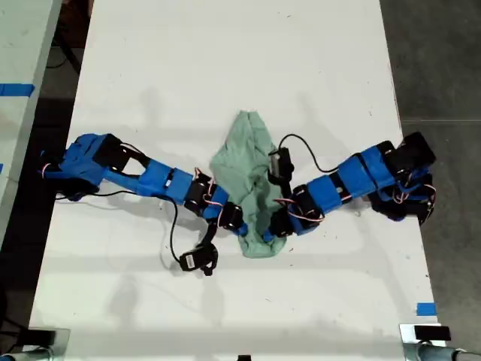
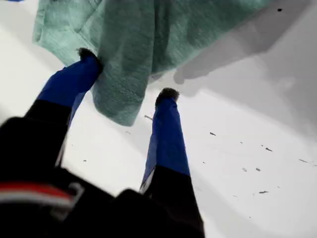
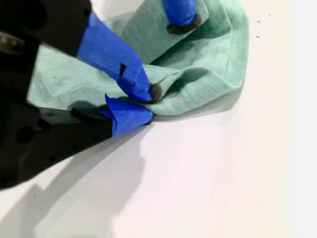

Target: Fold t shirt

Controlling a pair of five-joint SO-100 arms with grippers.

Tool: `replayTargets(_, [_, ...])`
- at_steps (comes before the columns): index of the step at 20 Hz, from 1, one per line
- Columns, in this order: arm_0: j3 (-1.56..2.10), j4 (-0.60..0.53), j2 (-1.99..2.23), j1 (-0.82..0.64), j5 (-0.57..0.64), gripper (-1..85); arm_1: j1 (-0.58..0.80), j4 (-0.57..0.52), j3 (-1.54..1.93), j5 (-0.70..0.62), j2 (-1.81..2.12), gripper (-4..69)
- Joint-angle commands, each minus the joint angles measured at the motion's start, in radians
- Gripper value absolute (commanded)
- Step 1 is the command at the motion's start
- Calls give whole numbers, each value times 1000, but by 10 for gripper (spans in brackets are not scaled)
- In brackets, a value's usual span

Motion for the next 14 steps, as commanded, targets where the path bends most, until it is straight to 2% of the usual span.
replayTargets(1, [-29, 2, 14, -23, 21, -3, -20, -21, -86, 3, -2, 228])
replayTargets(2, [-29, 8, 20, -18, 21, -3, -23, -31, -100, 3, -12, 212])
replayTargets(3, [-29, 11, 29, -12, 21, -3, -28, -35, -120, 5, -31, 156])
replayTargets(4, [-29, 12, 40, -5, 21, -3, -35, -35, -138, 21, -48, 2])
replayTargets(7, [-29, 12, 101, 35, 35, -3, -71, 6, -256, 44, -97, 5])
replayTargets(9, [-32, -3, 187, 72, 66, -3, -92, 133, -480, 34, -161, 5])
replayTargets(11, [-26, 14, 301, 80, 123, -3, -80, 175, -592, -25, -135, 5])
replayTargets(14, [-8, 166, 476, 8, 186, -3, 20, 181, -500, -123, 64, 4])
